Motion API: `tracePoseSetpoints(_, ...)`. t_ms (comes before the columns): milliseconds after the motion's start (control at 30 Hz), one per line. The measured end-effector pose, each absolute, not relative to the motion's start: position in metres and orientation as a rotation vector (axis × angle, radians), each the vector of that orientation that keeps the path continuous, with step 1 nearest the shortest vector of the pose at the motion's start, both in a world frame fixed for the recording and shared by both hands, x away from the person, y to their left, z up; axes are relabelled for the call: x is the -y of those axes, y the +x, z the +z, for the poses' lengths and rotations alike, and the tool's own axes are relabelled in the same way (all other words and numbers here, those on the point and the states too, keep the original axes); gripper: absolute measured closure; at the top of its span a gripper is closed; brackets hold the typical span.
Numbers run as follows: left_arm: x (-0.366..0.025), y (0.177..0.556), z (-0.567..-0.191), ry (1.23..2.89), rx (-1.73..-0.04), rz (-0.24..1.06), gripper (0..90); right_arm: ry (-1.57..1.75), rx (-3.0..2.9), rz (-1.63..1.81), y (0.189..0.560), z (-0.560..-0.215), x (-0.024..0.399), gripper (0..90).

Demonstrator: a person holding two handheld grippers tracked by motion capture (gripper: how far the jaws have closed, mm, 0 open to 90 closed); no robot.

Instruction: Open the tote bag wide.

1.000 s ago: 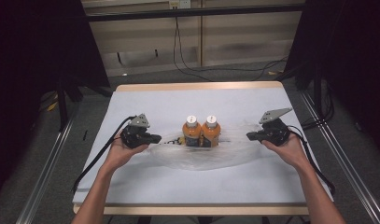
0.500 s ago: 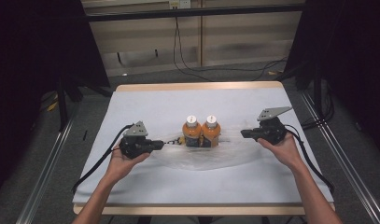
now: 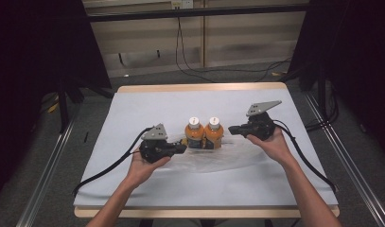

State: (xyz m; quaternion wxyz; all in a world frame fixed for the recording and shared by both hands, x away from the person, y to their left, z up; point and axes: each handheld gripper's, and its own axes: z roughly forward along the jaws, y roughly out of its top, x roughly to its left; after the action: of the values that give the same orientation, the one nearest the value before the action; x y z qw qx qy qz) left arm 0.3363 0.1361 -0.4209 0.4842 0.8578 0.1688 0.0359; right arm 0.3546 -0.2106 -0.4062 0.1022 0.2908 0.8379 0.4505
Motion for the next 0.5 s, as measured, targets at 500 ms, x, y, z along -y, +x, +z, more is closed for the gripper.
tracePoseSetpoints(500, -0.086, 0.348, -0.437, 2.089, -0.389, 0.086, 90.0, 0.851, -2.533, 1.350, 0.401, -0.414, 0.178, 90.0)
